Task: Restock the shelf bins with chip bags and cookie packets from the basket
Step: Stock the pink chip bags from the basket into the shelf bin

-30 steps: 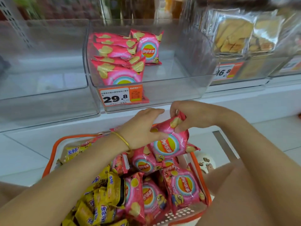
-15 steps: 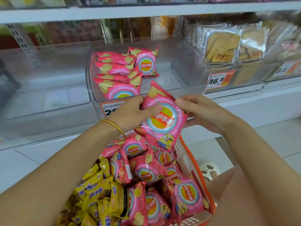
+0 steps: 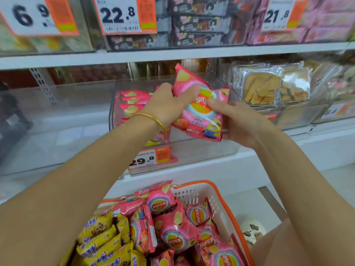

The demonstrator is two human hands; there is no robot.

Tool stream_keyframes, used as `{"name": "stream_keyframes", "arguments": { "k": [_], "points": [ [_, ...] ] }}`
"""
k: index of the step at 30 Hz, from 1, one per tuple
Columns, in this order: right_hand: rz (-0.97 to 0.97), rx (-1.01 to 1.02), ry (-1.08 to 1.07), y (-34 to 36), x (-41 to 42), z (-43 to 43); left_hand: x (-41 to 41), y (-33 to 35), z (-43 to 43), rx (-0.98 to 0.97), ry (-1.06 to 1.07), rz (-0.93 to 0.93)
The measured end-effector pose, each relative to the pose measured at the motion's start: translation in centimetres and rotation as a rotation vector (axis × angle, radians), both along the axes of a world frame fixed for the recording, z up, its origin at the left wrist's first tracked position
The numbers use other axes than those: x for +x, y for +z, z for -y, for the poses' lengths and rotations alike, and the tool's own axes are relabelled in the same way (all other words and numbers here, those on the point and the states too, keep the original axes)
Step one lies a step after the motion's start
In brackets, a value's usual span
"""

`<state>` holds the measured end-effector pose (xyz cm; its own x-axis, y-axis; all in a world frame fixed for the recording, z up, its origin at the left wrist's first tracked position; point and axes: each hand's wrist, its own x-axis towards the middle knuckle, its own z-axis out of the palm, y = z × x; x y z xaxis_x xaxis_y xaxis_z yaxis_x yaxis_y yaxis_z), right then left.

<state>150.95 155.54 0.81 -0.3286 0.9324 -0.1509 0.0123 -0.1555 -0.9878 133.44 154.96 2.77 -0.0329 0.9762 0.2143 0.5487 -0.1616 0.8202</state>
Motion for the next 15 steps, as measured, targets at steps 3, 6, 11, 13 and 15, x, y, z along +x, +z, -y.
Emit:
{"name": "stream_keyframes", "arguments": {
  "k": [3, 6, 11, 13, 15],
  "points": [
    [0.048, -0.012, -0.187, 1.0, -0.6, -4.4, -1.6, 0.5, -2.6, -0.028, 0.08, -0.092],
    [0.23, -0.011, -0.252, -0.2, -1.8, -9.2, -4.7, -0.9, -5.4, -0.024, 0.217, -0.412],
    [0.371, 0.03, -0.184, -4.3, -4.5, -15.7, -6.0, -2.8, -8.7, -0.103, 0.117, -0.634],
    [0.418, 0.054, -0.119, -5.4, -5.4, -17.2, -6.1, -3.6, -9.9, -0.138, 0.084, -0.702],
    [0.516, 0.074, -0.058, -5.9, -6.0, -17.4, -6.8, -4.5, -11.0, -0.258, 0.072, -0.827]
  ]
}}
